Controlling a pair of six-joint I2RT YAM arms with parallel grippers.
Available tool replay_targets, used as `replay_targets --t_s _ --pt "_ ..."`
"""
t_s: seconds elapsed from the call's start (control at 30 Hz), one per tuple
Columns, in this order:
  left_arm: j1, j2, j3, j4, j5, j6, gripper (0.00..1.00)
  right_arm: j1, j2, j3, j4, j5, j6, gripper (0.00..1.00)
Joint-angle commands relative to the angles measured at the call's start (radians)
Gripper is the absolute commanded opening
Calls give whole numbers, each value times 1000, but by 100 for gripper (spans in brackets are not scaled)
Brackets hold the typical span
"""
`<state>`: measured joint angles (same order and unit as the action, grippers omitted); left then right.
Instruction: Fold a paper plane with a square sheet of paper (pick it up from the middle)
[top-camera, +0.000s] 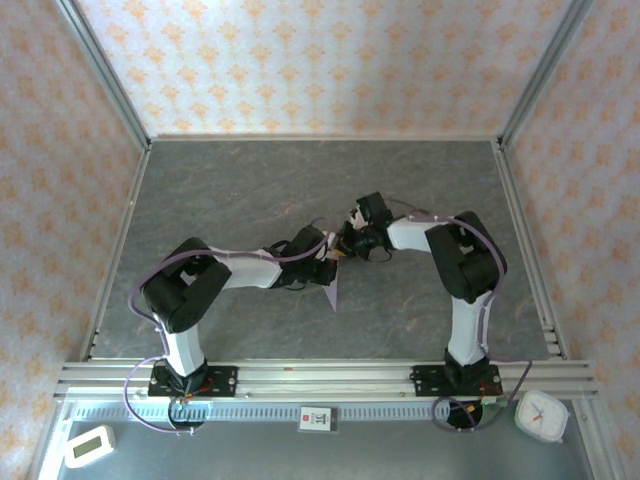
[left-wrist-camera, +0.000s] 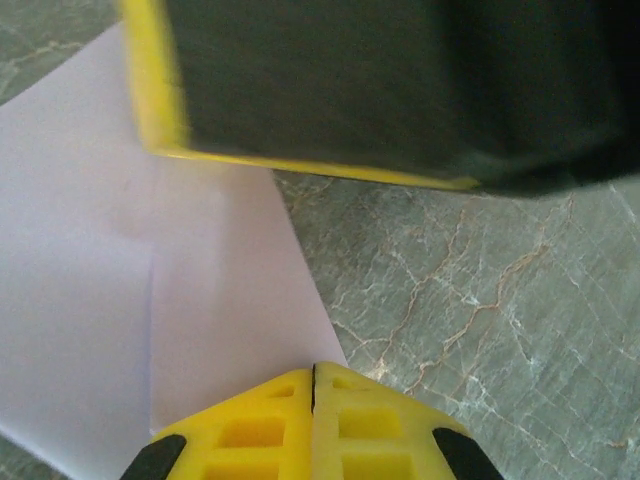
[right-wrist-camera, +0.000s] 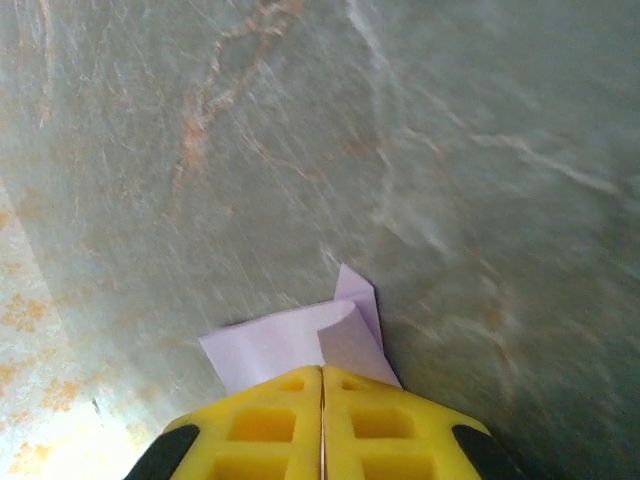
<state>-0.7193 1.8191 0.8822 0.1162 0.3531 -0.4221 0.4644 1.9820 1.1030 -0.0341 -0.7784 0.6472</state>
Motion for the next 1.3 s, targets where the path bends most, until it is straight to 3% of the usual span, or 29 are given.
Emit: replay_targets --t_s 0.0,0.2,0.63,0.83,1.1,1.27 --pt "-34 83 -51 -150 -7 45 0 -38 87 107 -154 29 -76 12" --pt "-46 112 -75 -143 14 55 0 -88 200 293 -277 53 -142 30" --pt "-60 105 -104 -136 26 51 0 -153 292 532 -336 83 -118 31" --pt "-62 94 -114 -126 39 54 0 -206 205 501 -280 105 -81 31" --pt "-42 -72 -5 -176 57 97 0 -229 -63 237 -194 122 -40 31" --pt "8 -199 76 -85 59 -108 40 -221 -252 19 -173 136 -23 31"
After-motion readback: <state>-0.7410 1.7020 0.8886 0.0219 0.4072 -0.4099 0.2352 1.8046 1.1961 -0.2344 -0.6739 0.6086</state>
